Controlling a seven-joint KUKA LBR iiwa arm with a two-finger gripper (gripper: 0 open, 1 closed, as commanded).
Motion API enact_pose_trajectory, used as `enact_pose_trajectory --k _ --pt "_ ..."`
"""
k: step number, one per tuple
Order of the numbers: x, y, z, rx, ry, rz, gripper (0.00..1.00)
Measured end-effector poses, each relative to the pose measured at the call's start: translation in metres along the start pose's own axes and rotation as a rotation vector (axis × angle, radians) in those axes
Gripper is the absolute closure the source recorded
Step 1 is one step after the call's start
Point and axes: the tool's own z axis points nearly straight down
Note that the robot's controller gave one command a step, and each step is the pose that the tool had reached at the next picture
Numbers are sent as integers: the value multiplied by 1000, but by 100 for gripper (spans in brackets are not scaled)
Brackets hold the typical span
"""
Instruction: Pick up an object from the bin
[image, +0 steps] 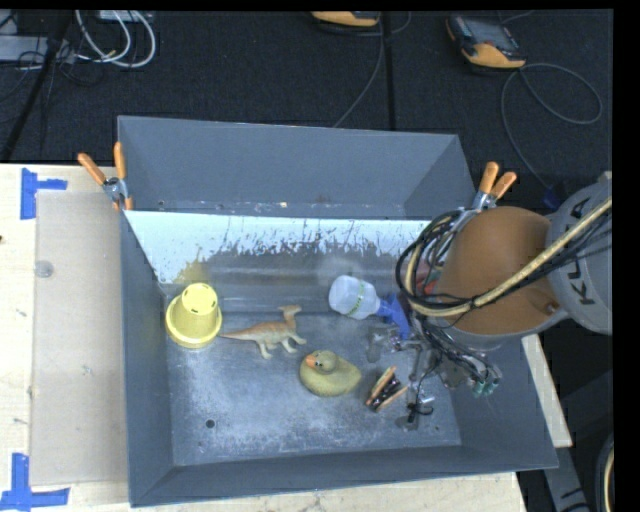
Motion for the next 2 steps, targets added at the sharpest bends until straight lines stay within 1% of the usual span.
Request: enact_pose_trajectory --k 1,2 --pt "7 -1 84 0 0 29 100" --pt "7 -1 84 0 -3 28 0"
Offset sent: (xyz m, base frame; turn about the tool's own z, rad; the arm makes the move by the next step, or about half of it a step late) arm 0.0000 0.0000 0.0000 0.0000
